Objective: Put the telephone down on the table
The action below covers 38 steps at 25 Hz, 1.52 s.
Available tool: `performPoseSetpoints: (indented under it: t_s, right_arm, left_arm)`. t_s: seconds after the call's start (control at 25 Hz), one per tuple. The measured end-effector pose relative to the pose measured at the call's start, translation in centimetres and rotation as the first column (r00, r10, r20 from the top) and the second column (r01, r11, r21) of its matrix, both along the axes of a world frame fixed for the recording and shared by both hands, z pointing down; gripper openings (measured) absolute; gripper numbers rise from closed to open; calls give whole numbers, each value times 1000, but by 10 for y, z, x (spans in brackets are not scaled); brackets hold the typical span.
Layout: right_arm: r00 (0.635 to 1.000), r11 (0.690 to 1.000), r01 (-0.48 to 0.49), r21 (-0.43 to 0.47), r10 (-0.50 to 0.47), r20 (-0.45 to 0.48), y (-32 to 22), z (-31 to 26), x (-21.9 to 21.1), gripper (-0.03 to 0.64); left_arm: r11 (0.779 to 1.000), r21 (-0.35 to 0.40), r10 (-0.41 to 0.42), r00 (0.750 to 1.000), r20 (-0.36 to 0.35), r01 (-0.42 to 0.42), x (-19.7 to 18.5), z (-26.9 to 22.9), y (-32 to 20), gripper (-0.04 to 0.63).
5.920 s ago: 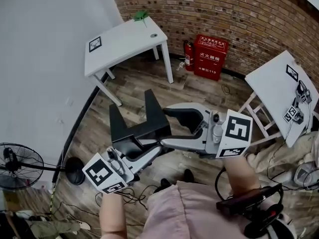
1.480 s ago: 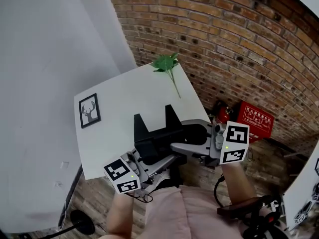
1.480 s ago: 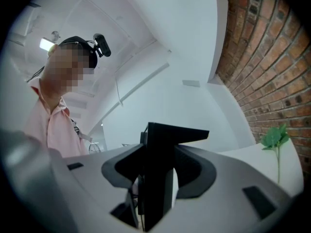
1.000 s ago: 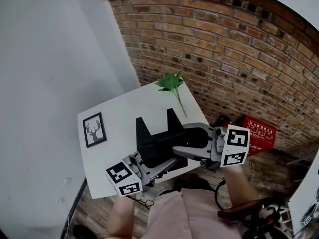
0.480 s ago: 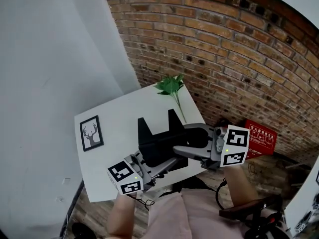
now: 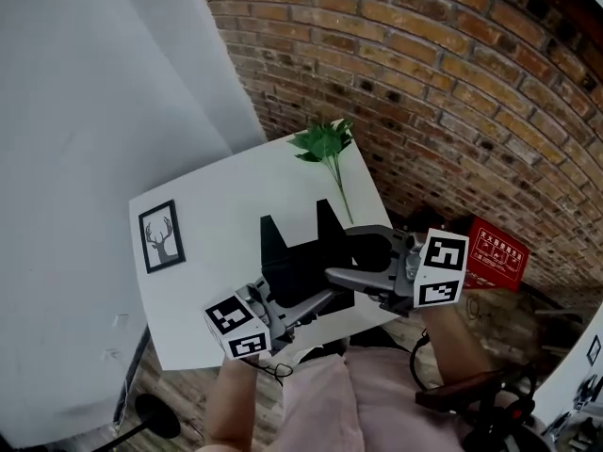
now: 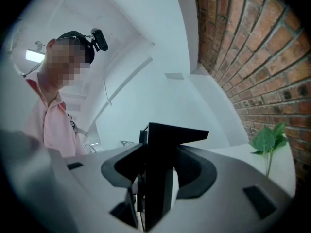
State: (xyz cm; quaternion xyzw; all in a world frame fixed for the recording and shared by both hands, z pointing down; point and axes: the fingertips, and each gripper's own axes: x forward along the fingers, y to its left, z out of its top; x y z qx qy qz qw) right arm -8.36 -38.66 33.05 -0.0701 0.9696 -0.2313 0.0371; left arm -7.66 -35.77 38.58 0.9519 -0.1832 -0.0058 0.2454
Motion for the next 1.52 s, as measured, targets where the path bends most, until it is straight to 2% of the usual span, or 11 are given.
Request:
performPoseSetpoints:
  t_s: [0.36, 0.6, 1.0, 1.52]
  right_arm:
    - [999, 991, 7, -135, -11, -30, -26, 58, 1, 196]
    - [999, 980, 9, -198, -19, -48, -39, 89, -5, 198]
    - [997, 957, 0, -291, -24, -80, -49, 134, -8, 199]
    - [994, 923, -17, -384, -25, -104, -58, 175, -11, 202]
  left_arm:
    - [991, -136, -15, 1000, -24, 12, 3, 55, -19, 172]
    - [980, -198, -18, 999, -35, 11, -1, 83, -29, 172]
    - [951, -308, -23, 998, -61, 3, -3, 125, -34, 172]
    - [915, -404, -29, 997, -78, -5, -4, 161, -39, 172]
